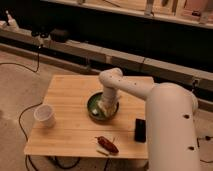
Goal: Push the ceramic bowl across the table
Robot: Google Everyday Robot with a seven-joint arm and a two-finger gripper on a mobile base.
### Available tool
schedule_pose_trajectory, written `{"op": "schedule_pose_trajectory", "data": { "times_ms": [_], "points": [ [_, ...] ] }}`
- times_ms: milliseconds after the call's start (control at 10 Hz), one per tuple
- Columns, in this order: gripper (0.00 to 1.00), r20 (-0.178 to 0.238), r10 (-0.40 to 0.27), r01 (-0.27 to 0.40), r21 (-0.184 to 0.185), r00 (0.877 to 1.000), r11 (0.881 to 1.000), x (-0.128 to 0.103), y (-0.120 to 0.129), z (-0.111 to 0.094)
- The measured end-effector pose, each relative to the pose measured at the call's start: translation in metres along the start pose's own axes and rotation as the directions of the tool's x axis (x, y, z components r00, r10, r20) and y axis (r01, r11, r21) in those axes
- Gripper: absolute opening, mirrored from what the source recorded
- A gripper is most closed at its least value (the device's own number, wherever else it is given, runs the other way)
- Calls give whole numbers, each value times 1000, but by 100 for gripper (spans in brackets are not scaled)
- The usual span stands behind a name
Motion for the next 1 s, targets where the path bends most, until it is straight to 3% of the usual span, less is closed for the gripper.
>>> {"op": "schedule_pose_trajectory", "data": {
  "times_ms": [200, 500, 600, 700, 1000],
  "points": [
    [0, 34, 16, -17, 4, 999, 1000, -31, -4, 0],
    [0, 91, 33, -38, 56, 995, 998, -72, -35, 7],
    [0, 92, 44, -50, 58, 995, 997, -75, -37, 8],
    [0, 78, 71, -75, 50, 994, 996, -75, -34, 7],
    [0, -31, 140, -141, -17, 990, 990, -50, -3, -16]
  ]
}}
